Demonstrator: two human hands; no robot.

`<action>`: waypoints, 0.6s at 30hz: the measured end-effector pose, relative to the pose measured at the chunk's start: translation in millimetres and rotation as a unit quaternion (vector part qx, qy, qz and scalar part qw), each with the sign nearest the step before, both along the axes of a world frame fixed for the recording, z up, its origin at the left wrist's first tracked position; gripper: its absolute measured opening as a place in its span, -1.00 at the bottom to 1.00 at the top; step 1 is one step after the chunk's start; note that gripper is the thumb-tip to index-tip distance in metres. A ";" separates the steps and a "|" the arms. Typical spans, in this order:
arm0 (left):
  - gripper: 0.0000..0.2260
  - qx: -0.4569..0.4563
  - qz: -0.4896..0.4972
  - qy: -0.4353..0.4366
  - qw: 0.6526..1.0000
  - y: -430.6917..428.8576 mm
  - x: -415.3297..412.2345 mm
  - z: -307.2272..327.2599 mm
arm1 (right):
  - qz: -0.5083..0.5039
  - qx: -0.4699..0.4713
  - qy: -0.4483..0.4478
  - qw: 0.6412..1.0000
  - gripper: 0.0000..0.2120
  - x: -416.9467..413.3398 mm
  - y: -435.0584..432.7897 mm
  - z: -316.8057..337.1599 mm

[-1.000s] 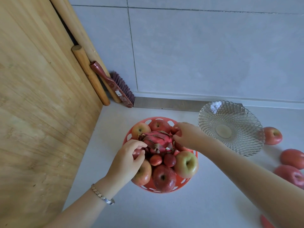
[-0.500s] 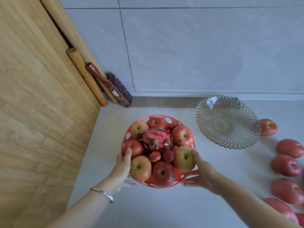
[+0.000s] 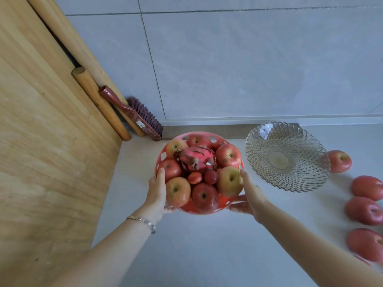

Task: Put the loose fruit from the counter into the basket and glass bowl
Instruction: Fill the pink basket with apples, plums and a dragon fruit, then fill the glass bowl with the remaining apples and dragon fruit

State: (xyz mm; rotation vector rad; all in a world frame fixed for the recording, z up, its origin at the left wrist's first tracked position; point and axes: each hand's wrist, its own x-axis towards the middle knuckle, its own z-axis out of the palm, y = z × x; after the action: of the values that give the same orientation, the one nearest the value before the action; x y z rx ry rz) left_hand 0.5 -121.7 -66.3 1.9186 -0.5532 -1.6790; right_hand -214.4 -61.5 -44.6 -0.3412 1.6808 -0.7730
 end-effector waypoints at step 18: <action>-0.54 -0.362 -0.290 -0.353 0.812 -18.7 -38.4 50.6 | 0.194 -0.028 0.084 0.977 -0.82 -19.0 -17.5 7.8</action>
State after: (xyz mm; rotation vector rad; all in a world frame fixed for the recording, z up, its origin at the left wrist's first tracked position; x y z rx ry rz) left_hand -37.9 -140.4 -15.7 1.7743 -1.9087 -0.7080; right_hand -233.4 -79.0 -36.8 -0.7678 1.6791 -0.5096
